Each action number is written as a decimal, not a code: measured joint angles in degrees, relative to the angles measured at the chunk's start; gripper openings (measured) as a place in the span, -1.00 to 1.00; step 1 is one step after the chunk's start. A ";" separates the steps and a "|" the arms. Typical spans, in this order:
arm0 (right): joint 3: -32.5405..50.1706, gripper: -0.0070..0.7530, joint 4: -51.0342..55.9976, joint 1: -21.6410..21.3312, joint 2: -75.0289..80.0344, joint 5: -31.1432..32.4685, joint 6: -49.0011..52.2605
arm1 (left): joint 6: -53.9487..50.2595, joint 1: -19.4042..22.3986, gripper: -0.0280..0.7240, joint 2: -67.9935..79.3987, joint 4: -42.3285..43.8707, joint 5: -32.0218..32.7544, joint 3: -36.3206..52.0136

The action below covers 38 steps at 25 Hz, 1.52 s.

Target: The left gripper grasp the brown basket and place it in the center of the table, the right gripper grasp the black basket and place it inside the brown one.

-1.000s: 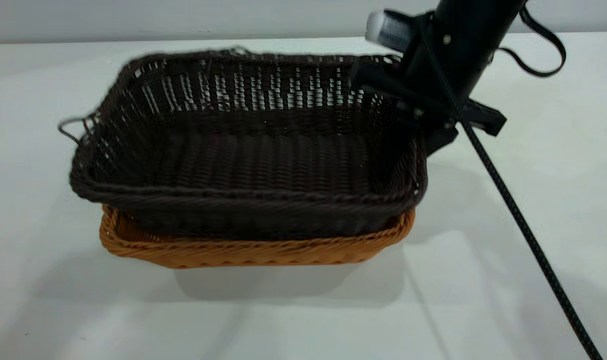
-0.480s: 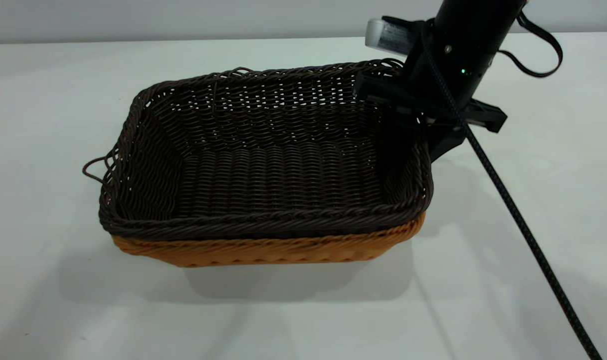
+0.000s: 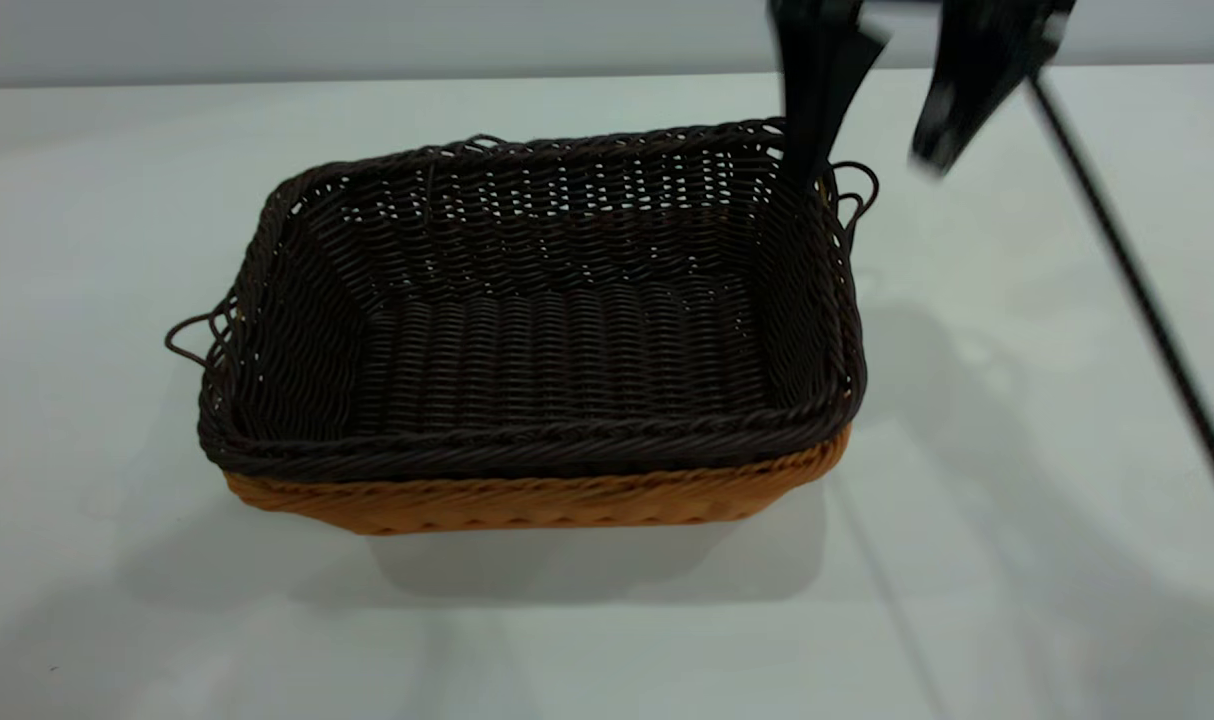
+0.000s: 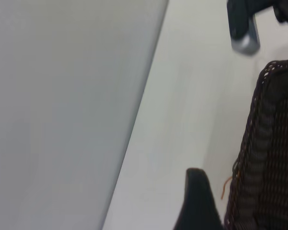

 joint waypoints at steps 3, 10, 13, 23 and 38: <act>-0.29 0.49 -2.79 0.00 -6.71 0.74 1.73 | -7.84 0.00 0.32 -4.41 4.18 4.82 0.00; 1.88 0.45 -2.80 0.00 -27.70 1.99 2.56 | -26.56 0.00 0.32 -14.18 13.54 20.08 0.00; 7.00 0.45 -2.46 0.00 -37.08 2.35 2.56 | -33.36 0.00 0.32 -17.10 15.68 21.10 -0.02; 32.09 0.45 -3.96 0.00 -63.10 3.17 2.56 | -45.92 0.00 0.32 -27.40 14.02 21.10 14.51; 63.04 0.45 -9.86 0.00 -100.48 -5.00 5.42 | -55.21 0.00 0.32 -49.97 10.96 21.10 51.00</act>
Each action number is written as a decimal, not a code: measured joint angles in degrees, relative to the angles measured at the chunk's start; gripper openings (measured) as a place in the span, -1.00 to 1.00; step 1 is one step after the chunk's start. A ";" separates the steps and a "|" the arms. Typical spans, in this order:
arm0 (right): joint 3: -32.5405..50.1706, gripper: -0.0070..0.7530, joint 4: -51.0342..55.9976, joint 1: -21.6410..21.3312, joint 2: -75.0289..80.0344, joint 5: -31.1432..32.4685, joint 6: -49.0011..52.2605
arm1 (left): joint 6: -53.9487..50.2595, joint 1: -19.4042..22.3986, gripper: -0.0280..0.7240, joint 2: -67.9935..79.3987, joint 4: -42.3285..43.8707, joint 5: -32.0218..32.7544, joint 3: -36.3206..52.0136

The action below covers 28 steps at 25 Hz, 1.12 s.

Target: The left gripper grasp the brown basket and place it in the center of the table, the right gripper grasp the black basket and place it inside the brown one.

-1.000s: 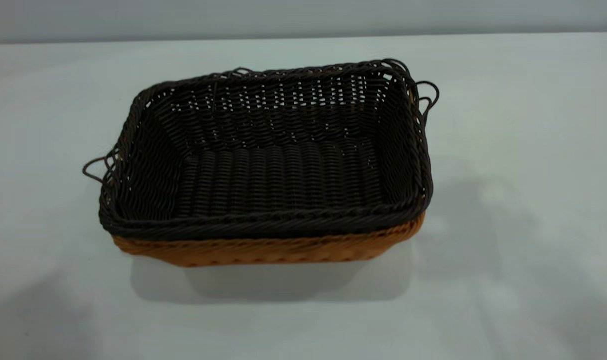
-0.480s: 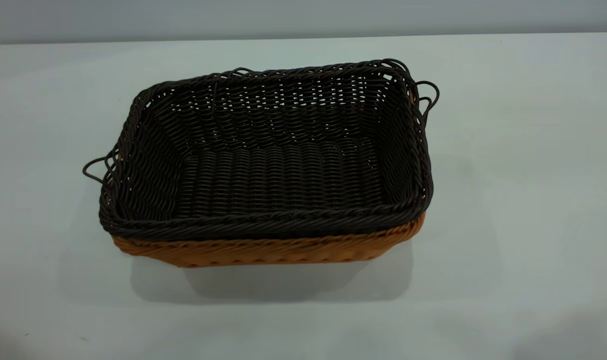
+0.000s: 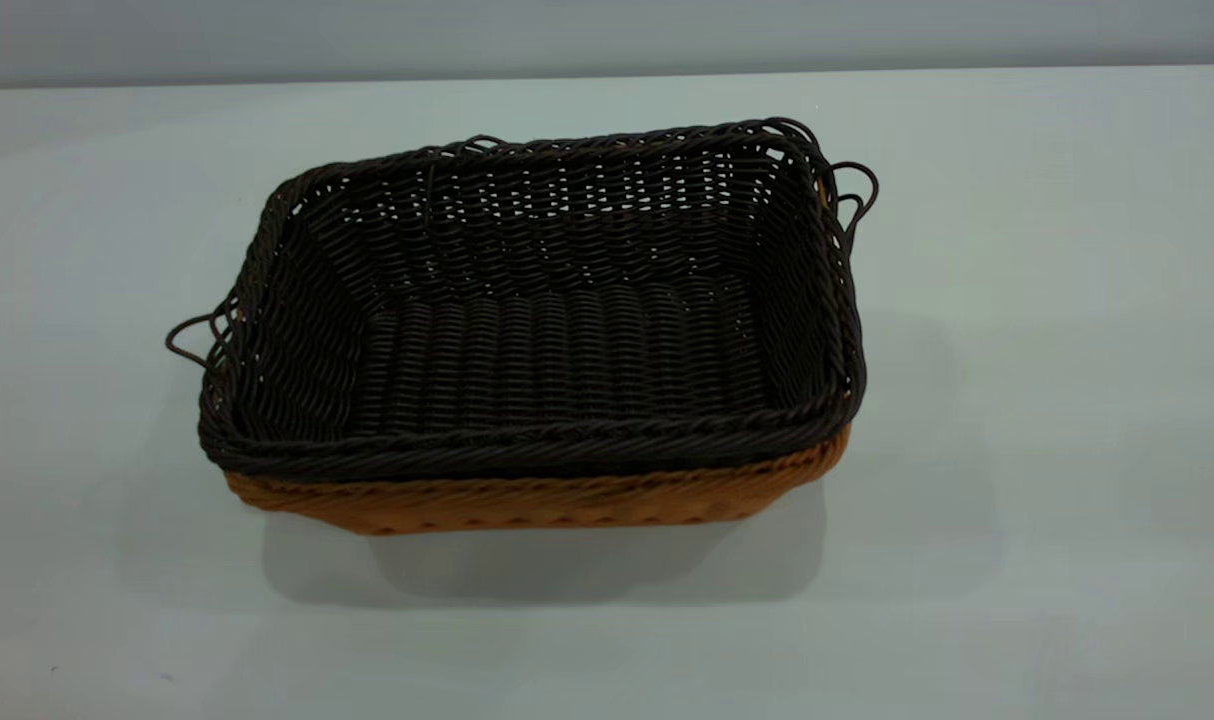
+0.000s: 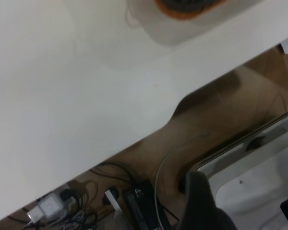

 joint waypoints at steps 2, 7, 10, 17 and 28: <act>0.00 0.45 -0.36 0.00 -3.33 0.00 0.27 | -0.14 0.00 0.32 -3.64 0.08 -0.25 1.88; 0.00 0.45 -0.41 0.00 -10.62 0.00 0.58 | -0.53 0.00 0.32 -11.16 0.84 -4.42 3.30; 0.00 0.45 -0.41 0.00 -13.49 0.10 0.58 | -2.31 0.00 0.32 -14.09 0.84 -4.27 4.31; 0.00 0.45 -0.41 -1.69 -16.12 0.32 0.58 | -2.84 0.00 0.32 -17.51 0.29 -4.05 4.44; 0.00 0.45 -0.41 -16.33 -18.45 0.38 0.58 | -2.88 6.66 0.32 -17.86 0.11 -4.05 4.44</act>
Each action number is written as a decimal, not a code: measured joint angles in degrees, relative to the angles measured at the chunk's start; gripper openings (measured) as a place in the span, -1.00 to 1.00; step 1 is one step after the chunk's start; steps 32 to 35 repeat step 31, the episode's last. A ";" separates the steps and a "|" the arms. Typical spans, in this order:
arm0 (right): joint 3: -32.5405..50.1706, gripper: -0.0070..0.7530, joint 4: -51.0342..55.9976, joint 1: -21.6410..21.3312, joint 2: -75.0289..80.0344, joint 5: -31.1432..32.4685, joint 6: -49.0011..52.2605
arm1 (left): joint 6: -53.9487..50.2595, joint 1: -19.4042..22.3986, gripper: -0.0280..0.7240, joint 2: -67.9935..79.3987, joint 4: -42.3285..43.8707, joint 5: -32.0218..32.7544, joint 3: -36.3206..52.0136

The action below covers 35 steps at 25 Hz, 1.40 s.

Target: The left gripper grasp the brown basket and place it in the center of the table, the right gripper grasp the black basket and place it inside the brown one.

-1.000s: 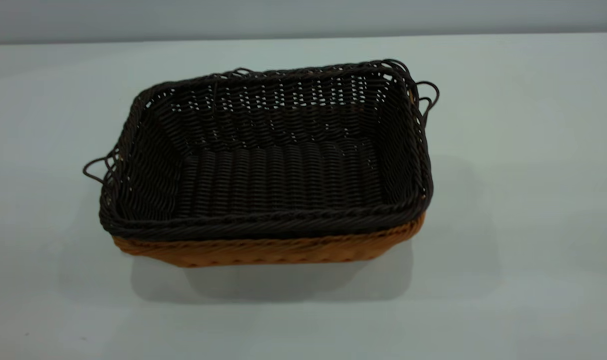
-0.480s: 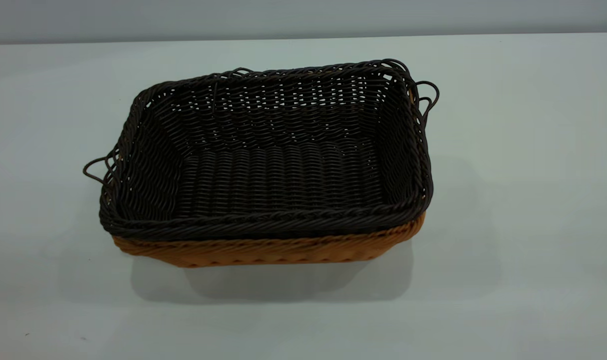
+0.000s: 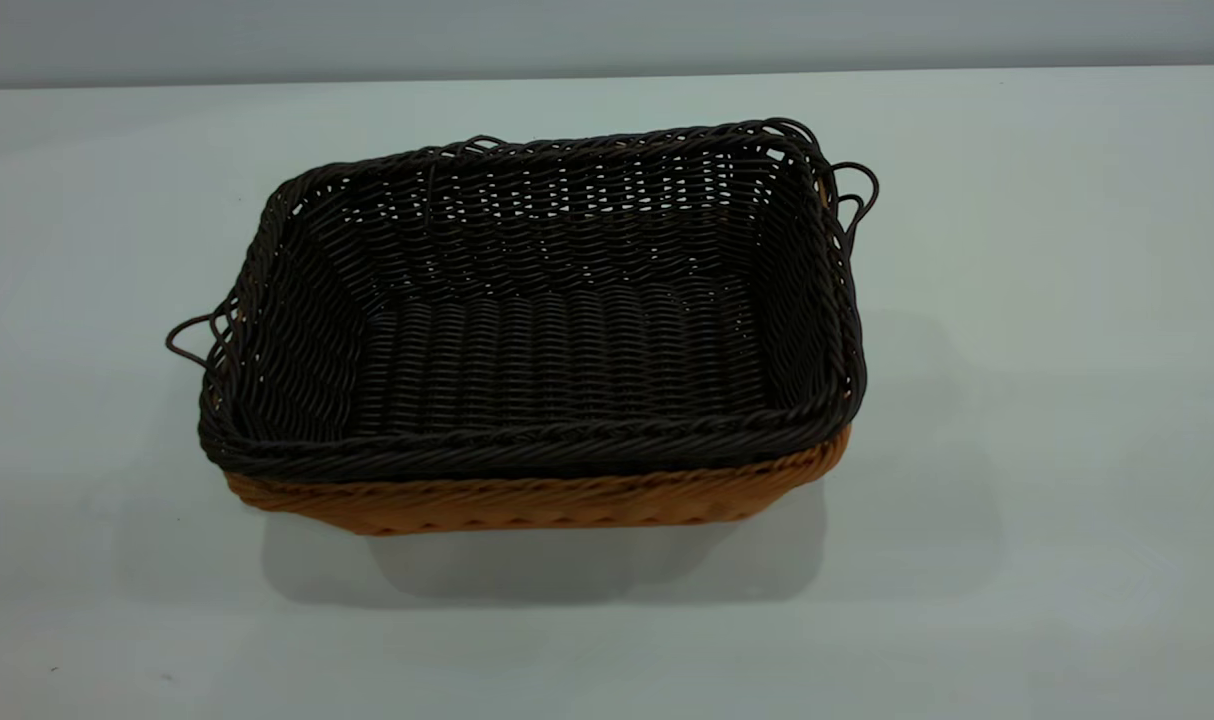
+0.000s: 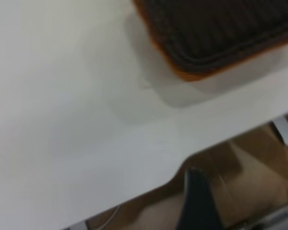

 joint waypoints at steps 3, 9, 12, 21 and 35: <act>0.00 0.45 0.00 0.00 0.00 0.00 0.00 | 0.00 8.68 0.32 -1.54 0.00 0.00 0.00; 0.00 0.45 0.00 0.00 0.00 0.00 0.00 | 0.00 16.88 0.32 -8.39 0.00 0.38 0.00; 0.00 0.45 0.00 0.00 0.00 0.00 0.00 | 0.00 17.14 0.32 -9.00 0.00 0.63 0.00; 0.00 0.45 0.00 0.00 0.00 0.00 0.00 | 0.00 17.40 0.32 -9.05 0.00 0.63 0.00; 0.00 0.45 0.00 0.00 0.00 0.00 0.00 | 0.00 17.40 0.32 -9.05 0.00 0.63 0.00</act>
